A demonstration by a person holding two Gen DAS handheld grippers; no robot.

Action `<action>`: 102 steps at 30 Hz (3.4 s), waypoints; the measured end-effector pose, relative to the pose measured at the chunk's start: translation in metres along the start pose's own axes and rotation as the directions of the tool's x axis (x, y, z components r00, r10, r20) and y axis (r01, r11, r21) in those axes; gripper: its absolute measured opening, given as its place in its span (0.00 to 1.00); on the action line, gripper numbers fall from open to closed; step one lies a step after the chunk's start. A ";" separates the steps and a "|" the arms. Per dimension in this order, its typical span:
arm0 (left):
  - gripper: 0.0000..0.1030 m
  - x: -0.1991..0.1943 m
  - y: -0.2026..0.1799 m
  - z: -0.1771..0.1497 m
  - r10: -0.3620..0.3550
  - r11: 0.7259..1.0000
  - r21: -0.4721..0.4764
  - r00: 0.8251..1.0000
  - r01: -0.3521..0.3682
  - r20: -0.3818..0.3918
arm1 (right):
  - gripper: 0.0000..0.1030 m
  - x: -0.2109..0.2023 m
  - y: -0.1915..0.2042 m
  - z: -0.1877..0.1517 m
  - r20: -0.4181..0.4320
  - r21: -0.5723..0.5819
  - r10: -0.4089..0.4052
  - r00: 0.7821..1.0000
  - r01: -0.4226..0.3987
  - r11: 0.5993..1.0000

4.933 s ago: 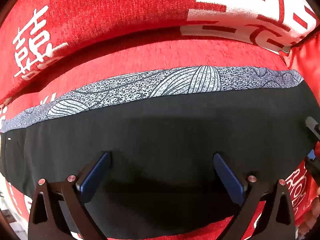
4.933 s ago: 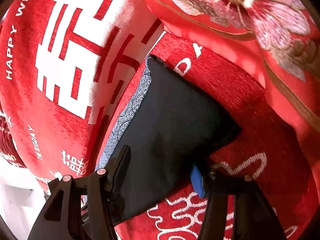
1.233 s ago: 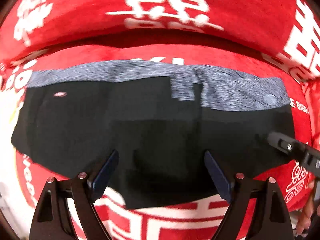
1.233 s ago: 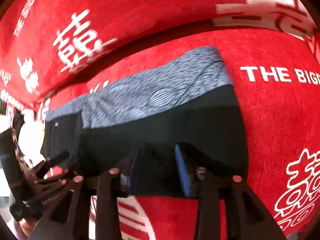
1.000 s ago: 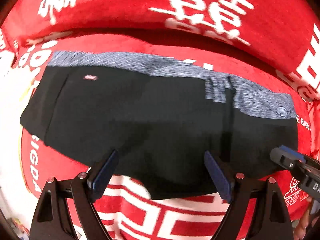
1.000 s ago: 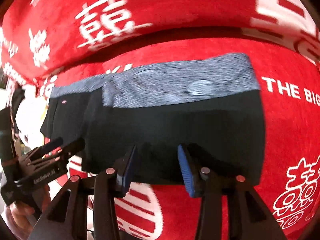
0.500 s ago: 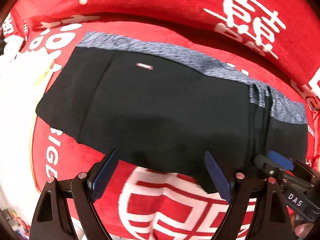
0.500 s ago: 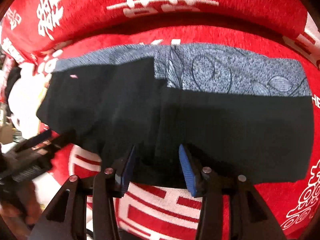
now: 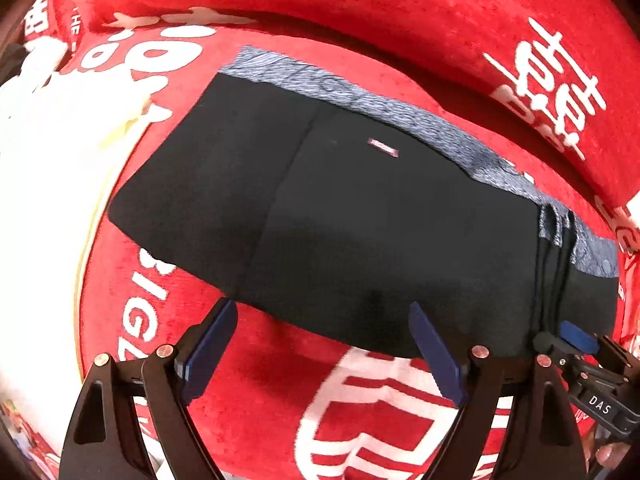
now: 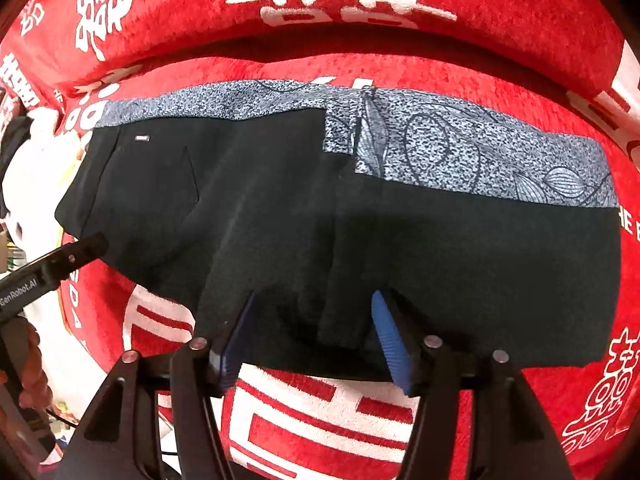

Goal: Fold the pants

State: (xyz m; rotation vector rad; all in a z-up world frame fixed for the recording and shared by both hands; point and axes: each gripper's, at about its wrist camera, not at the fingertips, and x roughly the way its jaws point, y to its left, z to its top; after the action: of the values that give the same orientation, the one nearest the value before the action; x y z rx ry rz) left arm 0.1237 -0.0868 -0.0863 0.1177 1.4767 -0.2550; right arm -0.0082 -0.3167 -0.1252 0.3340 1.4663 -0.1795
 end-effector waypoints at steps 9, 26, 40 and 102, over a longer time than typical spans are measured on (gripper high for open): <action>0.86 0.002 0.030 0.005 0.002 0.999 -0.039 1.000 -0.002 0.006 | 0.66 -0.006 0.016 0.002 -0.003 0.008 -0.046 0.999 0.046 0.999; 0.86 0.004 0.096 0.004 -0.191 0.960 -0.192 0.978 0.204 0.085 | 0.43 0.029 0.050 -0.005 -0.071 -0.067 0.047 0.996 -0.052 0.996; 0.86 0.033 0.120 0.003 -0.544 0.737 -0.330 0.807 0.590 0.228 | 0.44 0.030 0.049 -0.002 -0.074 -0.076 0.058 0.996 -0.064 0.995; 0.34 -0.106 -0.290 -0.098 -0.275 0.667 0.741 0.897 -0.082 0.347 | 0.18 -0.130 -0.120 0.047 0.123 0.065 0.554 0.823 -0.564 0.823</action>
State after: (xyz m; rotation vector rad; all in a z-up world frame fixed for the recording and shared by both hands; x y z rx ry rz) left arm -0.0490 -0.3343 0.0326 0.6104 0.8450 -0.9239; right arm -0.0153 -0.4559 -0.0065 0.8131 1.2056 0.2088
